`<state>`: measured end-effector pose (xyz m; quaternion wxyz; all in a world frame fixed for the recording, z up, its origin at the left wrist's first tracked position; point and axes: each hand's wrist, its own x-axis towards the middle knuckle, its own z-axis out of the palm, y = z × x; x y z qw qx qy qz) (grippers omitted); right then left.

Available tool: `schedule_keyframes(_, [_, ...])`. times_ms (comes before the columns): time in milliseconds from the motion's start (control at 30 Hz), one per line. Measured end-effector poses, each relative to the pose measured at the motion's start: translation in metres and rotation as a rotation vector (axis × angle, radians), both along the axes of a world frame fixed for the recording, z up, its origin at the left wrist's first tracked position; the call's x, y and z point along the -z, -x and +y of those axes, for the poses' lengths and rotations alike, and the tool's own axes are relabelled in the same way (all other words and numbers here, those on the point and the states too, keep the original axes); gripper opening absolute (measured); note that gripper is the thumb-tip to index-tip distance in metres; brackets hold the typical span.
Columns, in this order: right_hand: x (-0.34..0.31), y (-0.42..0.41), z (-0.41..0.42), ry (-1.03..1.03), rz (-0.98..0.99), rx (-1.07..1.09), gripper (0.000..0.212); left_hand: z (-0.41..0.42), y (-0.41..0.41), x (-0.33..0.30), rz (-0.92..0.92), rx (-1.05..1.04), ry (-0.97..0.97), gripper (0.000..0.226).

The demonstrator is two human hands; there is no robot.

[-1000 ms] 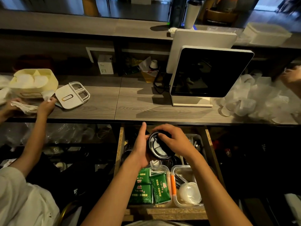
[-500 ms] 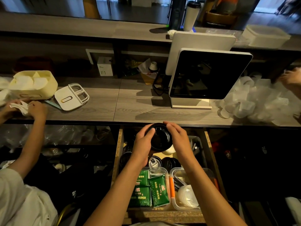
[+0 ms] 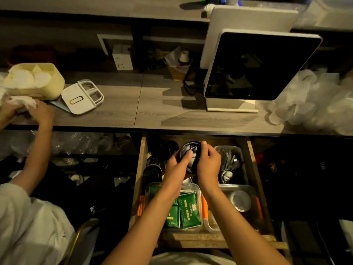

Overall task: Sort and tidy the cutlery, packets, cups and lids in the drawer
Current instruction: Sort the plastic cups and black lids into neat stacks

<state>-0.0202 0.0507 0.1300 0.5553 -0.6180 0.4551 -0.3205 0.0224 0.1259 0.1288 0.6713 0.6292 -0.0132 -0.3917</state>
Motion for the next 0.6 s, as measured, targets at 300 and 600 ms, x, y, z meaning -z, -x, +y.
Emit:
schedule_keyframes(300, [0.069, 0.018, -0.024, -0.217, 0.231, -0.274, 0.043, -0.004, -0.006, 0.051, 0.230, -0.099, -0.152, 0.022])
schedule_keyframes(600, [0.126, 0.015, -0.041, -0.341, 0.192, -0.421, 0.035, -0.008, -0.019, 0.110, 0.259, -0.139, -0.169, 0.018])
